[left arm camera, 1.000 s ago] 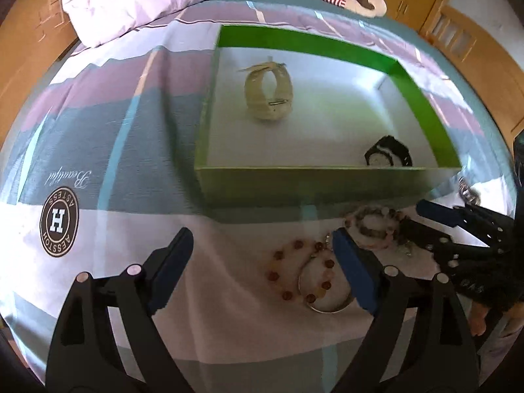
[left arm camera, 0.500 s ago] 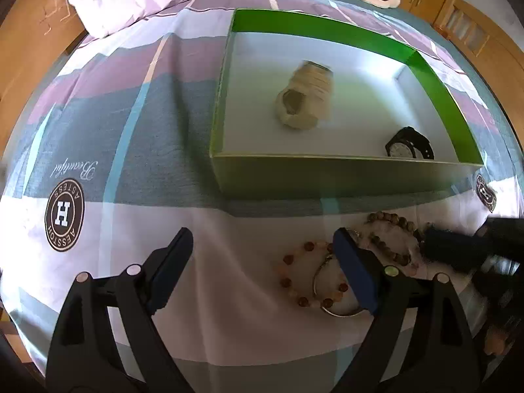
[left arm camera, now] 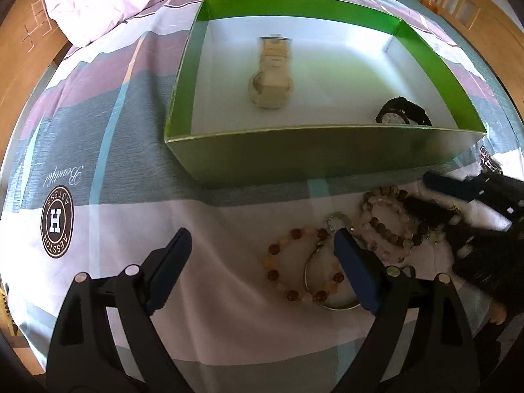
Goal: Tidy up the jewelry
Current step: 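Grasp the red bead bracelet with the left tool while the right grasps the brown bead bracelet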
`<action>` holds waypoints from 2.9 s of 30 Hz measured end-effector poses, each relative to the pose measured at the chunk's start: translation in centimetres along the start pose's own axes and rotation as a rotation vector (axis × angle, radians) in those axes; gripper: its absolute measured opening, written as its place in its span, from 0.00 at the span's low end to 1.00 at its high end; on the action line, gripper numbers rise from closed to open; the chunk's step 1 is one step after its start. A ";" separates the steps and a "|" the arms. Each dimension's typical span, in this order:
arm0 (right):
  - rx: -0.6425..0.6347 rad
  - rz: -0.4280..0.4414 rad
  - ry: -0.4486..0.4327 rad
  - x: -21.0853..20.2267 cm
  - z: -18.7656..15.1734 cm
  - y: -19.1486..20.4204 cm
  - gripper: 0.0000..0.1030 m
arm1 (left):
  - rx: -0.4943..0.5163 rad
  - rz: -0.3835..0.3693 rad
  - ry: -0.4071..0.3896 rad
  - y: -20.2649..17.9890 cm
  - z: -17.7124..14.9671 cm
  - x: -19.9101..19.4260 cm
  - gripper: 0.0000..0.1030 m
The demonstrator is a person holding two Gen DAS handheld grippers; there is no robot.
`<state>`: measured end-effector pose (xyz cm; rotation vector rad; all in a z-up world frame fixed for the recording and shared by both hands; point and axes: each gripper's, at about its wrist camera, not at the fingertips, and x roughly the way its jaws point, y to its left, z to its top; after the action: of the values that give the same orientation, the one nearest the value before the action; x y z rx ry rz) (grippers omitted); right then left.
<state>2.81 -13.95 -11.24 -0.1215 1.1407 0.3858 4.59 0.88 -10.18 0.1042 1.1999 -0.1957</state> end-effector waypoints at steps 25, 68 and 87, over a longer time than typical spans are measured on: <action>0.182 -0.031 -0.062 -1.7 0.5 -4.0 0.12 | 0.189 -0.044 0.018 -3.9 -1.1 0.5 0.88; 0.150 -0.037 -0.020 -1.3 -0.5 -4.2 0.32 | 0.065 0.048 0.029 0.9 0.1 1.4 0.24; 0.211 -0.063 0.016 -1.4 -0.7 -5.9 0.11 | -0.046 0.029 -0.007 4.3 0.9 -0.2 0.07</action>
<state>3.87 -19.98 -10.88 0.0245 1.1832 0.2067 6.24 4.97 -9.82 0.0809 1.1944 -0.1425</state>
